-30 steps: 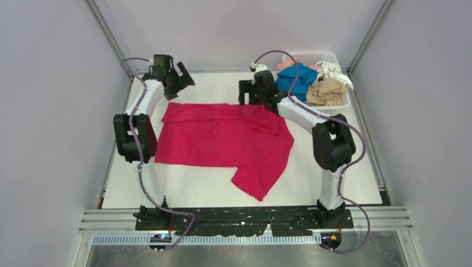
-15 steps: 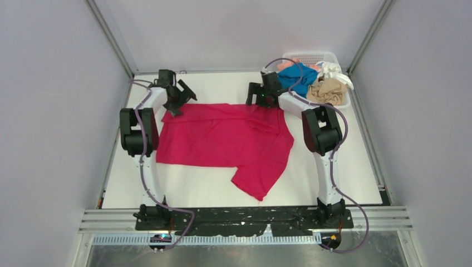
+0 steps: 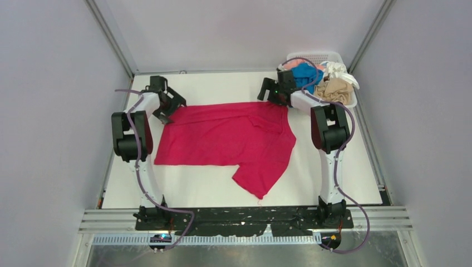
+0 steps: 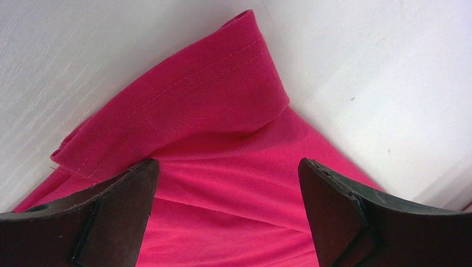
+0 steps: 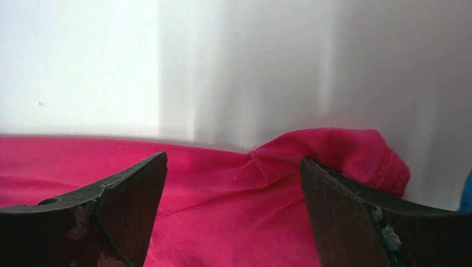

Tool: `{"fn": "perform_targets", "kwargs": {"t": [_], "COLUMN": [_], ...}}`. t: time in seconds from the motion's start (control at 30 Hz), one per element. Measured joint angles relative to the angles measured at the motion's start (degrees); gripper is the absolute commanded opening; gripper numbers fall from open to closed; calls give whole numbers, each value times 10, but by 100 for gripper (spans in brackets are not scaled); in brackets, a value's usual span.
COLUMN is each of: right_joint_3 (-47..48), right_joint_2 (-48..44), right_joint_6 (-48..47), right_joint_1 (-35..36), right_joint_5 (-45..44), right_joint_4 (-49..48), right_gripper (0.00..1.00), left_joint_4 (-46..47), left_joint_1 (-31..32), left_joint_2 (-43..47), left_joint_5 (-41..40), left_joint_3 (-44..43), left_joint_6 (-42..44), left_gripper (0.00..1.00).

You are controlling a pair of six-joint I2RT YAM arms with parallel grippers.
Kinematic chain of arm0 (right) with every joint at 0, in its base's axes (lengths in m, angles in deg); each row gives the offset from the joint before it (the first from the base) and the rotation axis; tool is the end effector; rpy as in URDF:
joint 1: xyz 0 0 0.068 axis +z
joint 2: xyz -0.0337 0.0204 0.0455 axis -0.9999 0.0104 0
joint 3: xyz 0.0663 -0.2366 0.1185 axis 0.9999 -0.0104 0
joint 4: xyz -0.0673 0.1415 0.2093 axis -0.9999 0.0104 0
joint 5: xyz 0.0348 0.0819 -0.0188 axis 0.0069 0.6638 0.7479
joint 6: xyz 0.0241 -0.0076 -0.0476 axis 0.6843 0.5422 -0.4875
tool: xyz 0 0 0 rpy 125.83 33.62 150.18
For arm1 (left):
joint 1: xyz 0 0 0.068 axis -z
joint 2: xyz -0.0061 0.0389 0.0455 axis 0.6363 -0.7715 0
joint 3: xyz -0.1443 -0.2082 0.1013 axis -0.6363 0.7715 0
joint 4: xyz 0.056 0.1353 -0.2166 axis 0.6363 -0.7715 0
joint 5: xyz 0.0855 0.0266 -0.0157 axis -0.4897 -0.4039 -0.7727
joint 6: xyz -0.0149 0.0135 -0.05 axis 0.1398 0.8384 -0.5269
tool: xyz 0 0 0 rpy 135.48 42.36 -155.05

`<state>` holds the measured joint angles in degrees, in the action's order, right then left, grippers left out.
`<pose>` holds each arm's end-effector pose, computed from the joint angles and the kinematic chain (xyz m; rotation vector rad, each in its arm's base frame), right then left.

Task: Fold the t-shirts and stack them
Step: Fold the flattened tshirt in 1/3 of the way

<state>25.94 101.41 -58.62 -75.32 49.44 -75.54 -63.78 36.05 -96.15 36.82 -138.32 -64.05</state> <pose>0.4866 0.1263 0.1651 0.1219 2.3314 0.4645 0.4405 0.0249 0.1755 -1.2123 2.3884 -0.3419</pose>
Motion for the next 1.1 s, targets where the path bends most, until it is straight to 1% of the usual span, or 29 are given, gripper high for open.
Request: {"fn": "perform_targets", "kwargs": {"t": [0.23,0.33,0.4,0.5,0.57,0.63,0.7,0.77,0.83,0.87,0.93,1.0,1.1], "right_joint_3": [-11,-11,-11,-11,-11,-16,-40,-86,-141,-172,-235,-303,-394], "right_joint_2": [-7,-13,-24,-57,-98,-143,-198,-267,-329,-356,-399,-433,-467], "right_joint_6": [-8,-31,-52,-95,-131,-157,-175,-190,-198,-197,-191,-177,-155], "right_joint_1": [-15,-27,-28,-22,-1,28,63,108,157,185,236,281,327], "right_joint_5": [0,45,76,108,118,122,124,110,76,47,-6,-51,-101], "right_joint_4": [-8,-7,0,21,40,42,36,31,28,27,30,42,70], "right_gripper": [95,95,95,95,95,95,95,95,95,95,95,95,95], "left_joint_4": [-1,-11,-32,-70,-77,-85,-95,-96,-96,-103,-101,-107,-114], "left_joint_1": [1,1,0,0,1,2,3,4,4,4,4,4,4], "left_joint_2": [5,6,6,7,28,85,167,260,372,409,492,551,604], "left_joint_5": [-9,-10,-8,-3,-8,-26,-49,-76,-106,-115,-134,-148,-163], "left_joint_3": [5,-5,-38,-138,-189,-178,-125,-43,76,118,233,341,469], "left_joint_6": [1,8,19,47,70,87,99,103,100,96,84,66,41], "left_gripper": [99,99,99,99,99,99,99,99,99,99,99,99,99]}}
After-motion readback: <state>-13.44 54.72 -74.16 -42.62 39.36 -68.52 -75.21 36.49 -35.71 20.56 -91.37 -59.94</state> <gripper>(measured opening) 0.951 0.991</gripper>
